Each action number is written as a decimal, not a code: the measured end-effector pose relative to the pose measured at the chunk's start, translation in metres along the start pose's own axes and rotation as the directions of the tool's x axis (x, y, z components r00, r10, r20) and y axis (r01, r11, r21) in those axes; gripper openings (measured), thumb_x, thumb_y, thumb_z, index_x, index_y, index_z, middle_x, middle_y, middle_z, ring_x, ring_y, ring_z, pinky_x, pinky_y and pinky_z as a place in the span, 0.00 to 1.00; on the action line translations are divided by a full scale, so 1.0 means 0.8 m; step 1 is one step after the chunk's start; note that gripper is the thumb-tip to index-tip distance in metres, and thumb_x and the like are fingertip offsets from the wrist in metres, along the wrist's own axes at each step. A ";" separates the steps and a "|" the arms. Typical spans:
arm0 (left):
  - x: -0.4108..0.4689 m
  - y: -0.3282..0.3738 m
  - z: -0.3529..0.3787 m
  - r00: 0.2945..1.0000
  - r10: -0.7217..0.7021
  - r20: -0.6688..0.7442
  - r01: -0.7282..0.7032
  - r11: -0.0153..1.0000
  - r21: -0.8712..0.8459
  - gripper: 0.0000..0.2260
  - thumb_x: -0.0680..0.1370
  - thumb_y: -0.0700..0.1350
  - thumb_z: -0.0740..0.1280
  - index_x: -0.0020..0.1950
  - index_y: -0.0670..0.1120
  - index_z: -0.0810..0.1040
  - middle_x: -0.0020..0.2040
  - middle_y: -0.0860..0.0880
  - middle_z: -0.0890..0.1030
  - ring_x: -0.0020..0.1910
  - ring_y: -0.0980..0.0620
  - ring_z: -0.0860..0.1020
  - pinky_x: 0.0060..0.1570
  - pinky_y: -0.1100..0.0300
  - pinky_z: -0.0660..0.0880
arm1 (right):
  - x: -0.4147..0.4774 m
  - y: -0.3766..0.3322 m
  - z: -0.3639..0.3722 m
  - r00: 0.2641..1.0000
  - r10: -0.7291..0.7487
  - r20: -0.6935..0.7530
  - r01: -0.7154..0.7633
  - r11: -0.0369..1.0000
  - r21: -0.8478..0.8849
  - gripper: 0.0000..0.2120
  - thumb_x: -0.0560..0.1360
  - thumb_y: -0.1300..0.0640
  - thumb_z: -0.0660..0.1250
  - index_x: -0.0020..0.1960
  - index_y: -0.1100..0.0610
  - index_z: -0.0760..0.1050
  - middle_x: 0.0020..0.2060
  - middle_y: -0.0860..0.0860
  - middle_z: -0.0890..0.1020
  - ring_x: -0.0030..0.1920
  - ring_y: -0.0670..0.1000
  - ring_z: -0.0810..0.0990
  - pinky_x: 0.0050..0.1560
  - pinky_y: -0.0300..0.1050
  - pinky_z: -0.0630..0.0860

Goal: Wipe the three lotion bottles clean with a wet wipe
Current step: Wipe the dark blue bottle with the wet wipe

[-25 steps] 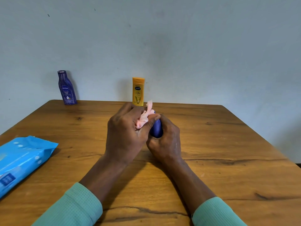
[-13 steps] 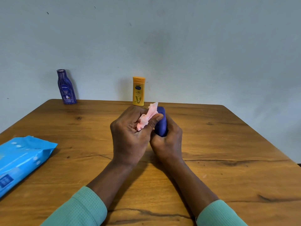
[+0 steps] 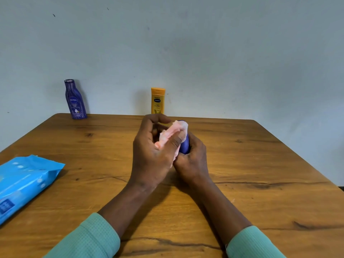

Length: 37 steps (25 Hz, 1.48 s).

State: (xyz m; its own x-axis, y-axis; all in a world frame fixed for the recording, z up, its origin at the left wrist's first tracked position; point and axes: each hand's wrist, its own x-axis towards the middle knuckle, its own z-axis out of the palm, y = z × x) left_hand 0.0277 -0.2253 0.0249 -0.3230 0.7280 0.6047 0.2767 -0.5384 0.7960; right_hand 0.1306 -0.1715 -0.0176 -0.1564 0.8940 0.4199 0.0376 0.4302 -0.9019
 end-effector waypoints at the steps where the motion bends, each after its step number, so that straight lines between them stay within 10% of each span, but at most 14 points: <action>1: 0.003 -0.001 -0.002 0.998 -0.059 -0.023 0.058 0.998 -0.036 0.18 0.75 0.46 0.78 0.63 0.47 0.78 0.49 0.49 0.83 0.48 0.52 0.84 0.39 0.64 0.80 | 0.001 0.000 -0.001 1.000 -0.010 0.012 0.010 1.000 -0.013 0.15 0.71 0.52 0.74 0.58 0.47 0.81 0.45 0.50 0.86 0.47 0.54 0.85 0.49 0.61 0.86; 8: 0.012 -0.003 -0.012 0.996 -0.085 0.005 0.084 0.993 0.088 0.16 0.74 0.54 0.75 0.57 0.47 0.86 0.45 0.55 0.87 0.46 0.56 0.85 0.38 0.64 0.81 | -0.002 -0.005 0.001 0.996 -0.046 0.071 0.053 0.994 -0.094 0.19 0.73 0.61 0.77 0.58 0.44 0.78 0.45 0.45 0.85 0.46 0.47 0.84 0.49 0.45 0.85; 13: 0.028 -0.015 -0.034 0.977 -0.075 0.201 0.081 0.996 -0.022 0.05 0.82 0.41 0.69 0.50 0.45 0.85 0.36 0.57 0.83 0.36 0.61 0.79 0.38 0.67 0.74 | -0.004 -0.007 -0.002 0.995 -0.073 0.068 0.076 0.996 -0.047 0.15 0.75 0.62 0.74 0.52 0.44 0.78 0.37 0.50 0.80 0.37 0.54 0.77 0.41 0.49 0.79; 18: 0.028 -0.007 -0.036 0.946 -0.211 0.248 0.246 0.962 -0.121 0.08 0.76 0.47 0.74 0.42 0.44 0.85 0.34 0.48 0.80 0.33 0.53 0.76 0.29 0.64 0.72 | -0.002 -0.005 0.002 0.994 -0.018 0.106 0.012 0.998 0.057 0.09 0.72 0.58 0.72 0.52 0.53 0.79 0.38 0.57 0.80 0.39 0.62 0.77 0.42 0.57 0.79; 25: 0.019 0.001 -0.015 0.992 -0.080 0.092 0.066 0.987 0.149 0.20 0.70 0.56 0.77 0.55 0.45 0.82 0.45 0.51 0.84 0.45 0.52 0.84 0.40 0.59 0.83 | -0.005 -0.006 0.011 0.993 0.030 0.114 -0.038 0.997 0.068 0.20 0.72 0.59 0.75 0.63 0.51 0.79 0.50 0.49 0.86 0.52 0.53 0.86 0.55 0.59 0.86; 31: 0.032 -0.009 -0.035 0.934 -0.120 0.337 0.080 0.988 0.131 0.19 0.72 0.54 0.75 0.59 0.46 0.81 0.49 0.50 0.85 0.48 0.49 0.84 0.44 0.50 0.83 | -0.001 -0.009 0.000 0.989 0.071 0.127 -0.090 0.984 0.153 0.16 0.75 0.64 0.74 0.60 0.50 0.79 0.50 0.54 0.86 0.51 0.55 0.86 0.57 0.56 0.85; 37: 0.017 0.003 -0.008 0.997 -0.017 0.080 -0.009 0.952 0.306 0.22 0.69 0.62 0.77 0.53 0.48 0.81 0.44 0.53 0.84 0.44 0.56 0.83 0.37 0.59 0.82 | -0.007 -0.014 0.003 0.987 0.059 0.147 -0.080 0.987 0.143 0.19 0.76 0.61 0.75 0.59 0.41 0.76 0.52 0.45 0.85 0.54 0.45 0.85 0.55 0.43 0.85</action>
State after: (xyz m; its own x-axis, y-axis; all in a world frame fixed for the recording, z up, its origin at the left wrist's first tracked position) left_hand 0.0178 -0.2195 0.0351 -0.2544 0.7683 0.5874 0.5432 -0.3890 0.7441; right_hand 0.1286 -0.1818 -0.0099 -0.2972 0.8895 0.3469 -0.0911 0.3353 -0.9377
